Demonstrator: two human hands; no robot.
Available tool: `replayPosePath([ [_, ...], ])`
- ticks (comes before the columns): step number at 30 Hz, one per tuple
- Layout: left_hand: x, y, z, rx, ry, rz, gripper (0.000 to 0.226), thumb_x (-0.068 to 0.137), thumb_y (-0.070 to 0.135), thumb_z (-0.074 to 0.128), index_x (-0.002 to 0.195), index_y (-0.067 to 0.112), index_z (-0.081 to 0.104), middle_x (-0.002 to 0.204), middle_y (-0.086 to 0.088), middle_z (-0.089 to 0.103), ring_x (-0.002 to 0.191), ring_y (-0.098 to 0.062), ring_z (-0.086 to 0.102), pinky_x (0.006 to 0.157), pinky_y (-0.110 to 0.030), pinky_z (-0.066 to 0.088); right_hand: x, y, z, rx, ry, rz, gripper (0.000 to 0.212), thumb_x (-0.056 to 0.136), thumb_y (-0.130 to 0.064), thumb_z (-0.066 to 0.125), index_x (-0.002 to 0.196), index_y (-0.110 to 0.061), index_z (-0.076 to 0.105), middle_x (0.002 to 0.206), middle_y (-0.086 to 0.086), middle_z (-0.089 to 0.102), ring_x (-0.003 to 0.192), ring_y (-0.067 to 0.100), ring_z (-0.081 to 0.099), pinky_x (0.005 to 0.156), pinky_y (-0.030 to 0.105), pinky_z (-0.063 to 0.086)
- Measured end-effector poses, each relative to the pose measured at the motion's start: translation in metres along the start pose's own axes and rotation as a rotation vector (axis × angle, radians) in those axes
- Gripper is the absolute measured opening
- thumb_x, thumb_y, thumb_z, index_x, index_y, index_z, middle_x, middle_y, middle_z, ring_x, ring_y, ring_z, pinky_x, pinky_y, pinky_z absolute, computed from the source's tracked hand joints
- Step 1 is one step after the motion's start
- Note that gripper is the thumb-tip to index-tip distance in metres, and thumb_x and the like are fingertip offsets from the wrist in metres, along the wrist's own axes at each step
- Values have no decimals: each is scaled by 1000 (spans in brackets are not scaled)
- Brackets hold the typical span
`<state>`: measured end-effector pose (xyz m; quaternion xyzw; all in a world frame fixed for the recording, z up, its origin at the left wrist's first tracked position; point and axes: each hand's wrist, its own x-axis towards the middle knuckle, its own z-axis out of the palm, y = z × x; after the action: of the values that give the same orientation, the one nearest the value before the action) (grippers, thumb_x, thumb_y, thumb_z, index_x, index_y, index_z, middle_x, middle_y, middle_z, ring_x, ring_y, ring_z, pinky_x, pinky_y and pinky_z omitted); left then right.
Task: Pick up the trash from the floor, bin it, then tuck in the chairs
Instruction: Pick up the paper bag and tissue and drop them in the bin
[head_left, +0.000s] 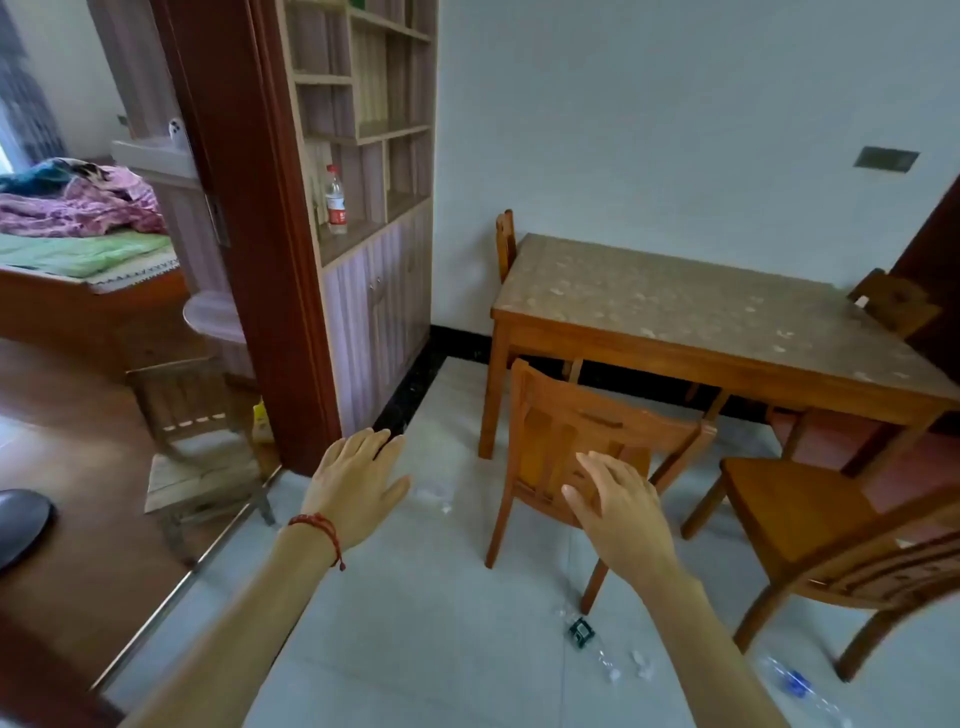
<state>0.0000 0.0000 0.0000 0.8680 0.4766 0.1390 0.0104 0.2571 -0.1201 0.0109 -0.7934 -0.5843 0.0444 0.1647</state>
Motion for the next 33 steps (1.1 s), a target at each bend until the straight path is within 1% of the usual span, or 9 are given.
replayPosePath([
  [3,23,-22,13,-19,19,-15,53,90,38,46,136,13,38,141,-8,44,133,-25,35,110,-38,25,29,-4,15,4,26,-9,51,95,-42,39,141,-21,33,149,0,34,139,18,26,114,34,15],
  [5,45,-37,22,-13,5,-13,54,90,40,43,137,14,36,142,-6,42,134,-23,33,111,-37,24,54,-11,25,14,18,1,51,95,-42,40,141,-21,33,149,0,34,139,18,26,114,35,15],
  [9,96,-74,41,0,21,3,53,88,40,48,132,12,43,135,-8,50,129,-25,41,107,-38,31,110,-26,51,20,0,24,51,95,-44,38,141,-22,32,149,-1,33,140,17,24,115,36,16],
  [11,124,-93,49,4,3,15,53,88,40,49,132,11,44,134,-9,51,128,-26,43,107,-39,32,139,-35,64,25,-6,40,51,95,-44,38,141,-22,32,149,-1,33,140,16,24,115,36,14],
  [17,197,-144,66,-22,-45,43,57,91,44,39,138,14,33,144,-6,39,135,-23,31,112,-37,22,212,-65,96,44,-32,61,51,95,-43,37,141,-22,31,150,-3,31,140,14,22,114,31,13],
  [21,233,-165,83,-51,-98,31,57,92,42,40,140,14,30,147,-6,35,137,-23,27,113,-37,19,255,-74,114,33,-85,57,52,96,-45,34,142,-23,30,150,-3,30,140,14,21,113,29,13],
  [26,283,-182,108,-61,-88,11,59,88,47,35,135,12,39,141,-8,44,132,-27,37,109,-39,27,317,-77,136,54,-129,28,52,96,-46,33,142,-23,30,150,-3,30,140,14,21,113,30,14],
  [30,328,-191,135,-50,-111,-32,72,81,55,20,134,12,41,139,-8,47,130,-27,40,108,-40,30,377,-70,154,38,-154,-15,54,96,-47,29,143,-22,27,152,-3,27,141,15,19,114,30,12],
  [33,354,-195,152,-21,-173,-63,67,81,52,25,127,11,51,129,-9,57,120,-28,52,100,-43,42,416,-65,164,35,-165,-39,62,89,-51,20,143,-22,28,151,-2,28,141,16,21,114,30,13],
])
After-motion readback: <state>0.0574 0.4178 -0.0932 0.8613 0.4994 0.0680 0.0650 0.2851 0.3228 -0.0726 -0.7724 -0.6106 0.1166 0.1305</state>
